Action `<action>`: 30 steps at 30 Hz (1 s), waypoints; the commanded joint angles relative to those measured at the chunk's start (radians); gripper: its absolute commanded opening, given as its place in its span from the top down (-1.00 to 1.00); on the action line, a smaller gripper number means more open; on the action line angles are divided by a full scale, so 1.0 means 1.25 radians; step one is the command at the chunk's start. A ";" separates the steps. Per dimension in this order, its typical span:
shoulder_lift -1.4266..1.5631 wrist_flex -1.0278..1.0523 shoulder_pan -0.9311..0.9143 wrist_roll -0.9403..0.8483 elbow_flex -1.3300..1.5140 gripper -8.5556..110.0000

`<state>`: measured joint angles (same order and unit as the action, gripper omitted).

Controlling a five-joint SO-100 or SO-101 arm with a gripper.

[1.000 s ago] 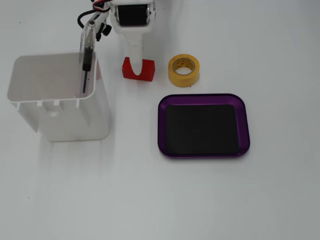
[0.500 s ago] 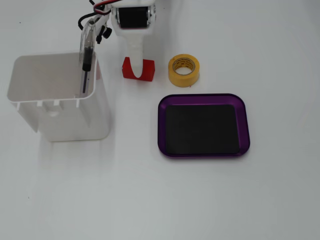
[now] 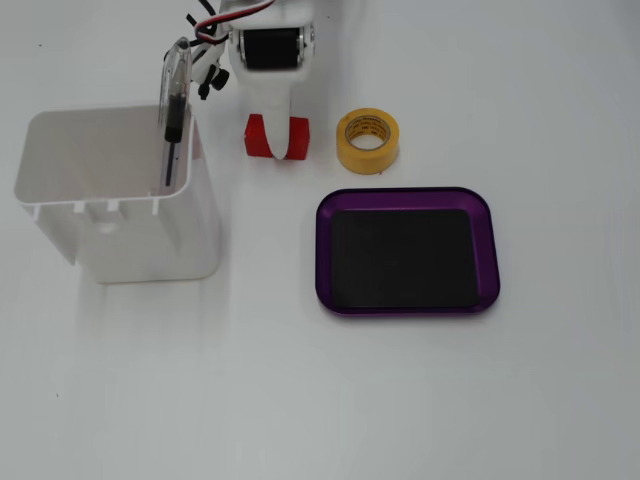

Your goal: Pick up the cube and place it in the box.

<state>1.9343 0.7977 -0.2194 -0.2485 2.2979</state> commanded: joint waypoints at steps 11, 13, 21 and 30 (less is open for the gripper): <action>0.241 0.275 0.034 0.009 -0.157 0.87; 0.323 0.323 0.083 0.009 -0.196 0.87; 0.379 0.270 0.233 0.018 -0.232 0.87; 0.039 0.133 0.244 0.052 -0.380 0.87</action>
<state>2.0939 1.0032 0.0874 -0.1902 1.9436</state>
